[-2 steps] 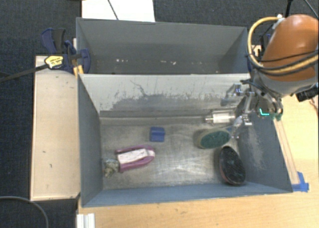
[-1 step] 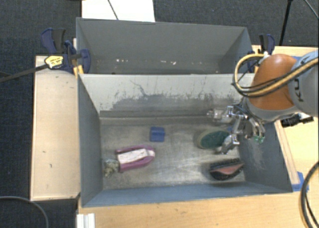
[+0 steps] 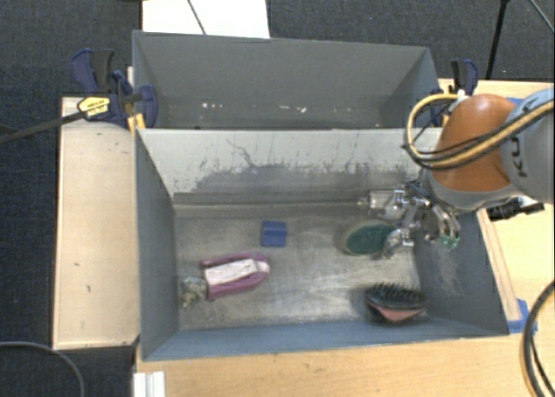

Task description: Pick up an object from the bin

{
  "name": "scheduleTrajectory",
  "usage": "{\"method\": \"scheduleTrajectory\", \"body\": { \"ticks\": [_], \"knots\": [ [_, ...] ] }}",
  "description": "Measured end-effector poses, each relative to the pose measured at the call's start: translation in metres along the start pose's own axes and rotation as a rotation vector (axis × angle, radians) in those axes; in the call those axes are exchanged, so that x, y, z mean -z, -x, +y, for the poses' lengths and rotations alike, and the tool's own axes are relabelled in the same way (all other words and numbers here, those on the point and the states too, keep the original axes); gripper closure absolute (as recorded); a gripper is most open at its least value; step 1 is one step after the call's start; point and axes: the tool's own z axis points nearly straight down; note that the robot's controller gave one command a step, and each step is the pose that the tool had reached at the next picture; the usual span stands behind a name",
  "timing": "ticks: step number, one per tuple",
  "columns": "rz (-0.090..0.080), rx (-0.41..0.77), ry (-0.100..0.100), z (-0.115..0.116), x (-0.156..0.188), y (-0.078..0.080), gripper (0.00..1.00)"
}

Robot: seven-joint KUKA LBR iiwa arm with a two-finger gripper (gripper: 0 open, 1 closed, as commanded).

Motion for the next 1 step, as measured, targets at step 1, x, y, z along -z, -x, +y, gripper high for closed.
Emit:
{"method": "scheduleTrajectory", "body": {
  "ticks": [1],
  "knots": [
    [-0.011, 0.03, -0.003, 0.01, 0.1808, -0.0102, 1.0]
  ]
}}
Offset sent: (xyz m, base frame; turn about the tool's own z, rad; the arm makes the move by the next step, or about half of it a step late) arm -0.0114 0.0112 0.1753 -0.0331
